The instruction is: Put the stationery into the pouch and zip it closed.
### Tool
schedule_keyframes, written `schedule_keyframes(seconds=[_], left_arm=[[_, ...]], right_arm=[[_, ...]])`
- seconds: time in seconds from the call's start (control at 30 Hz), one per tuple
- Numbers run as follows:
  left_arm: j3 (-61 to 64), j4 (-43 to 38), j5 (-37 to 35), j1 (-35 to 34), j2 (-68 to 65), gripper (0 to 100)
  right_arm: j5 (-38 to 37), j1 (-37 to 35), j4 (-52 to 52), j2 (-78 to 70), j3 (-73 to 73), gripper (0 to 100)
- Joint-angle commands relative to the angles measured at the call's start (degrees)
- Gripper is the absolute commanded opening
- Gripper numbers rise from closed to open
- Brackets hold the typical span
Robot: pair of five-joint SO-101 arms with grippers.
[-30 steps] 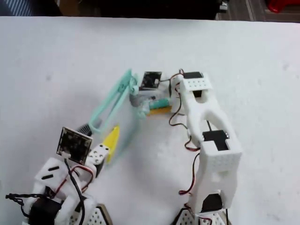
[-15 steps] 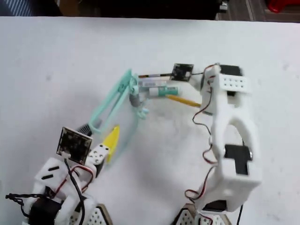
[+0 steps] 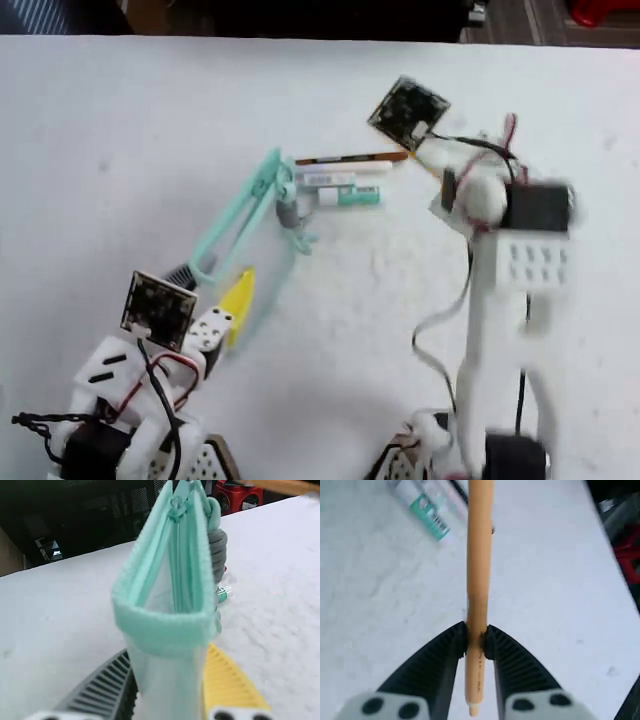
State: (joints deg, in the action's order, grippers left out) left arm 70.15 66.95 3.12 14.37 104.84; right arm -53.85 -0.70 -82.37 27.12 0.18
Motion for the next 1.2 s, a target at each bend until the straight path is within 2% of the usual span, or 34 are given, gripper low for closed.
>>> schedule_keyframes(seconds=[0.0, 0.1, 0.17, 0.37, 0.5, 0.63, 0.87, 1.17], left_arm=[[-0.4, -1.5, -1.0, 0.0, 0.0, 18], [-0.4, -0.5, -1.7, 0.0, 0.0, 28], [-0.4, 0.1, -5.5, 0.0, 0.0, 33], [-0.4, 0.1, -4.9, 0.0, 0.0, 32], [-0.4, 0.1, -4.9, 0.0, 0.0, 32], [-0.4, 0.0, -4.9, 0.0, 0.0, 32], [-0.4, -0.1, -4.9, 0.0, 0.0, 32], [0.8, -1.2, -4.8, -0.4, 0.0, 32]], right_arm=[[12.7, -3.2, 4.3, 10.9, -2.1, 1.7], [25.8, -6.4, 8.5, 17.6, -2.2, 1.6], [32.4, -9.6, 11.2, 21.0, -2.1, 1.6], [43.8, -26.5, 16.8, 24.1, -2.0, 1.6], [46.8, -37.5, 23.3, 24.0, -1.7, 1.6], [50.0, -43.6, 26.2, 24.0, -1.6, 1.6], [50.7, -45.8, 32.4, 21.8, 7.3, 1.6], [50.3, -46.9, 30.9, 19.7, 17.5, 1.7]])
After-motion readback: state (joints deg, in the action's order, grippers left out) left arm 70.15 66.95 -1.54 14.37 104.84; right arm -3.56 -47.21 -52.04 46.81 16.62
